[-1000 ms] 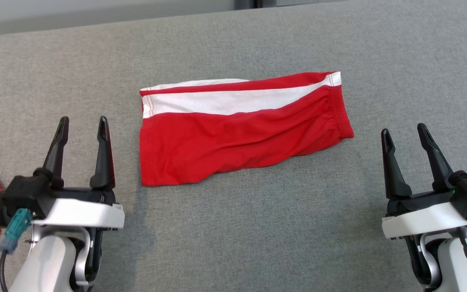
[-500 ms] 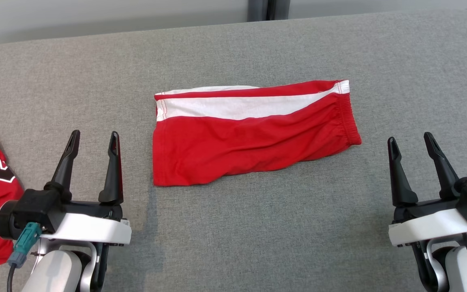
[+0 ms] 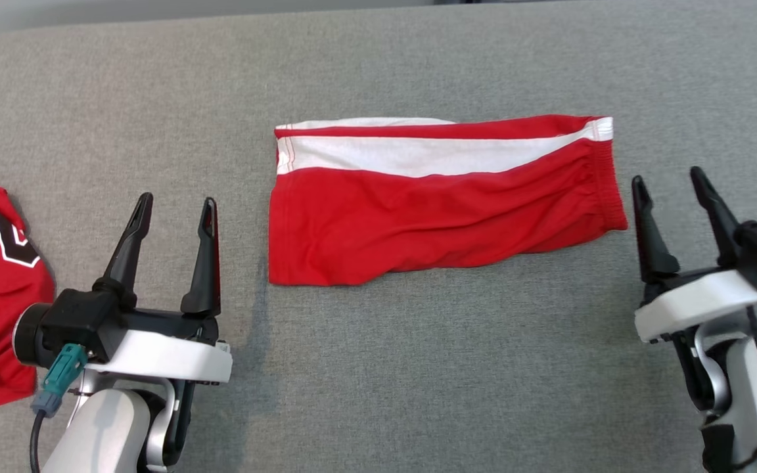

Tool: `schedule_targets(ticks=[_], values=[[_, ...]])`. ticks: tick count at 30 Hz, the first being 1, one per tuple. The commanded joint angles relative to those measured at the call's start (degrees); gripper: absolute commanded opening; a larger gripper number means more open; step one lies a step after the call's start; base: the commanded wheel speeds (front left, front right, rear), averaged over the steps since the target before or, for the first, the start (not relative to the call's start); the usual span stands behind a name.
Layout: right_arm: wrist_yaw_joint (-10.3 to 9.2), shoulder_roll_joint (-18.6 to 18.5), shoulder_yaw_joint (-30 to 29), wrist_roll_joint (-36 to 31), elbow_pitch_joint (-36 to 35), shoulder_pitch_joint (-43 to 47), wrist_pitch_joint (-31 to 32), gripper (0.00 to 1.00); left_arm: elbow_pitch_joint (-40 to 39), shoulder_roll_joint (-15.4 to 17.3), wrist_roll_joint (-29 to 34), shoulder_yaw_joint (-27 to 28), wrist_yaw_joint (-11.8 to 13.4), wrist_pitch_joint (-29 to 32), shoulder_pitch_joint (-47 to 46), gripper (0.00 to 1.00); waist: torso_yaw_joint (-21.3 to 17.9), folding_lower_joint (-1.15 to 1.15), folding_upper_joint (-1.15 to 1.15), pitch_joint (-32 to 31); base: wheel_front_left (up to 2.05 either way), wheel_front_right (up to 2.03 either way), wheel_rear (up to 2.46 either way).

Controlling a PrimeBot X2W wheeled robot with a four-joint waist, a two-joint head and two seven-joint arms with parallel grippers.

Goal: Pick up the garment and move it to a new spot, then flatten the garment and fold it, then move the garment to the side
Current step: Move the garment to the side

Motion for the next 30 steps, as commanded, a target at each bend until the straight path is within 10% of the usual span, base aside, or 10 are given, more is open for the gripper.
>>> schedule_targets(ticks=[1, 17, 20, 30], values=[[0.0, -0.35, 0.39, 0.45, 0.86, -0.85, 0.03, 1.0, 0.13, 0.03, 0.2, 0.09, -0.26, -0.02, -0.93, 1.0, 0.74, 0.0, 0.0, 0.95, 0.0, 0.0, 0.0], [0.0, -0.14, 4.58, 6.36, 17.75, -7.06, -2.54, 1.0, 1.67, -0.23, -0.47, 0.61, -0.68, -1.08, -3.13, 1.0, 1.02, 0.0, 0.0, 4.91, 0.0, 0.0, 0.0], [0.0, -0.1, 5.5, 7.84, 19.22, -7.56, -2.96, 0.06, 1.95, -0.11, -0.36, 0.69, -0.45, -1.17, -3.55, 1.0, 0.71, 0.0, 0.0, 5.01, 0.0, 0.0, 0.0], [-0.01, -1.43, 3.34, 11.31, 21.03, -7.04, -5.42, 0.0, 2.4, -0.1, -0.99, 0.84, -0.12, -1.15, -3.74, 1.0, -0.43, 0.0, 0.0, 4.2, 0.0, 0.0, 0.0]])
